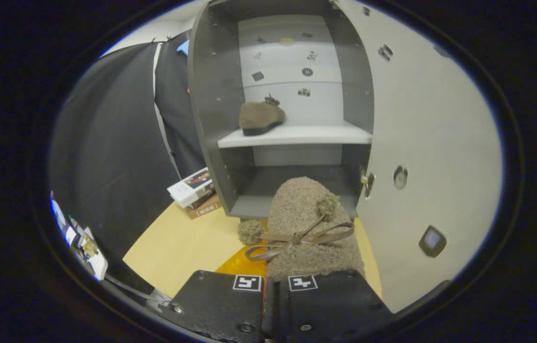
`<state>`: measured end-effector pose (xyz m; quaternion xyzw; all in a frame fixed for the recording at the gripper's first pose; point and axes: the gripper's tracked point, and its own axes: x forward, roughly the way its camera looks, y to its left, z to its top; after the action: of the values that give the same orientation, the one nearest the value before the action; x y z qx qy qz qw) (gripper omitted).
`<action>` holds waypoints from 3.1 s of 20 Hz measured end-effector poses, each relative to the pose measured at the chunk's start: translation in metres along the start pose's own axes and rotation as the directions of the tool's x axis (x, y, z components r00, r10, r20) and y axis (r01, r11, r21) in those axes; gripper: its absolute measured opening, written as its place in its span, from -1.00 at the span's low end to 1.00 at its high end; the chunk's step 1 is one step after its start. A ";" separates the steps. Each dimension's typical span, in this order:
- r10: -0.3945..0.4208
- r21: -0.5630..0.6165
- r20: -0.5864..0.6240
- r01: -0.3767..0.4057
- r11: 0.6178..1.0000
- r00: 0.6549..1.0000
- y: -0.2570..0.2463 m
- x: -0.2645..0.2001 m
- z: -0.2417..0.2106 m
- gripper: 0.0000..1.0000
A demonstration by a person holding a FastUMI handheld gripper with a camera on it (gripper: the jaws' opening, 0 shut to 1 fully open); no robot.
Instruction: Open the shoe cabinet door, grab the shoes and put them into the shoe cabinet, then close the shoe cabinet door.
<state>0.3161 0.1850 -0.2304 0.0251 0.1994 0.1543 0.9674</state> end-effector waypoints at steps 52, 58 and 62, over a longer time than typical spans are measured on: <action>-0.208 0.044 -0.130 0.215 0.976 0.969 -0.057 0.285 0.229 -0.22; -0.176 0.080 -0.060 0.181 0.980 0.982 -0.046 0.250 0.235 0.24; -0.173 0.067 0.014 0.171 0.983 0.985 -0.035 0.213 0.230 0.54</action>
<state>0.6027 0.2202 -0.1037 0.0412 0.1963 0.0633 0.9776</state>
